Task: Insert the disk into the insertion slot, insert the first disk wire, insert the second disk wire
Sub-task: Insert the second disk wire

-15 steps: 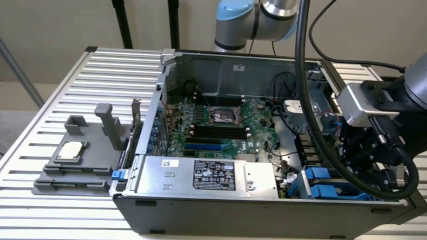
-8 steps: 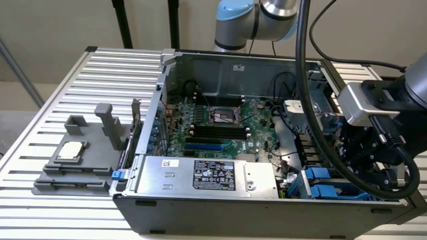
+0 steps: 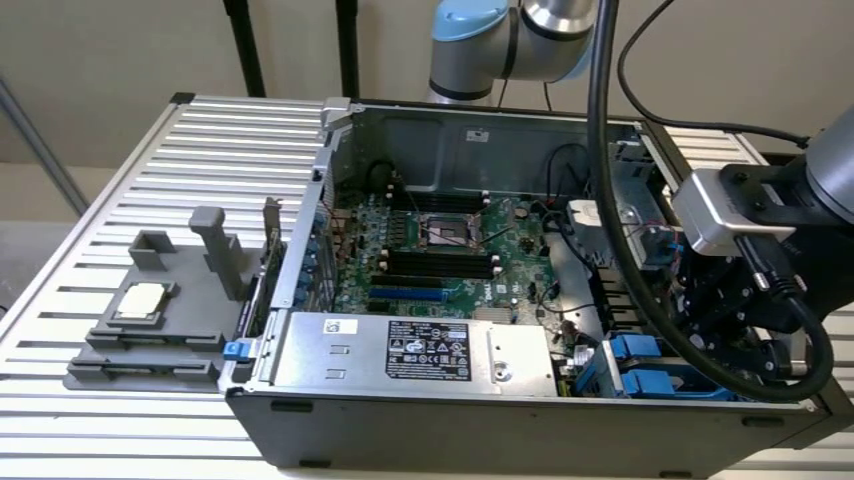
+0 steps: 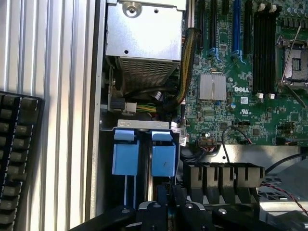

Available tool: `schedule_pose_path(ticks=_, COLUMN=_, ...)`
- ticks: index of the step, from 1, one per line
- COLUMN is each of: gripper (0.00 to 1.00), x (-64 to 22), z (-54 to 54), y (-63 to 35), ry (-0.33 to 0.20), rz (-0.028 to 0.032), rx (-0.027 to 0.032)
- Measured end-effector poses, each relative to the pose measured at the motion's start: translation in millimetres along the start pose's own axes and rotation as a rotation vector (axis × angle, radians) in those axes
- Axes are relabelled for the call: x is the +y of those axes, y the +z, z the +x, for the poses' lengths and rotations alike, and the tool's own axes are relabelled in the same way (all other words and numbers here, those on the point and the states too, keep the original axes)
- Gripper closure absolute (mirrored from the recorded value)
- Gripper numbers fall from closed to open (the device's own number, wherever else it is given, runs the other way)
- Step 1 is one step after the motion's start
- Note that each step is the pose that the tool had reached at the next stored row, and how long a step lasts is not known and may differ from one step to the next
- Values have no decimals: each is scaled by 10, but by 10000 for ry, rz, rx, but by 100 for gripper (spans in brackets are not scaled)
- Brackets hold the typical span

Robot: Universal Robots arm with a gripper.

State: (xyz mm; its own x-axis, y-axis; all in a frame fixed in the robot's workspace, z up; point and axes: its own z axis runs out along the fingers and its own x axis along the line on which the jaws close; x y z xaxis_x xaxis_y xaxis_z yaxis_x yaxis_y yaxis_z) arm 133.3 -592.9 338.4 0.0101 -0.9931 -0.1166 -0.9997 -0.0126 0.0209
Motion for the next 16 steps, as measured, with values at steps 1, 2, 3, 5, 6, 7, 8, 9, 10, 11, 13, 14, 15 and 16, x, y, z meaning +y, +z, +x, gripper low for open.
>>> schedule_pose_path(ticks=1, gripper=84, x=0, z=0, y=1, ry=0, rz=0, rx=-2)
schedule_pose_path(ticks=2, gripper=84, x=0, z=0, y=1, ry=0, rz=0, rx=-3)
schedule_pose_path(ticks=3, gripper=82, x=0, z=0, y=1, ry=0, rz=0, rx=-5)
schedule_pose_path(ticks=5, gripper=75, x=0, z=-2, y=-13, ry=0, rz=0, rx=-5)
schedule_pose_path(ticks=6, gripper=75, x=1, z=-4, y=-32, ry=1, rz=-1, rx=-1)
schedule_pose_path(ticks=7, gripper=75, x=1, z=-6, y=-51, ry=1, rz=-1, rx=-2)
schedule_pose_path(ticks=8, gripper=75, x=4, z=-7, y=-70, ry=0, rz=-1, rx=-3)
schedule_pose_path(ticks=9, gripper=75, x=14, z=-9, y=-85, ry=-1, rz=-1, rx=-2)
schedule_pose_path(ticks=10, gripper=75, x=34, z=-10, y=-94, ry=-2, rz=-1, rx=-3)
schedule_pose_path(ticks=11, gripper=75, x=59, z=-10, y=-103, ry=-4, rz=-2, rx=-2)
schedule_pose_path(ticks=13, gripper=75, x=122, z=-9, y=-124, ry=-11, rz=0, rx=-2)
schedule_pose_path(ticks=14, gripper=75, x=155, z=-10, y=-138, ry=-15, rz=1, rx=0)
schedule_pose_path(ticks=15, gripper=75, x=182, z=-11, y=-153, ry=-20, rz=4, rx=-3)
schedule_pose_path(ticks=16, gripper=75, x=207, z=-13, y=-171, ry=-26, rz=8, rx=-4)
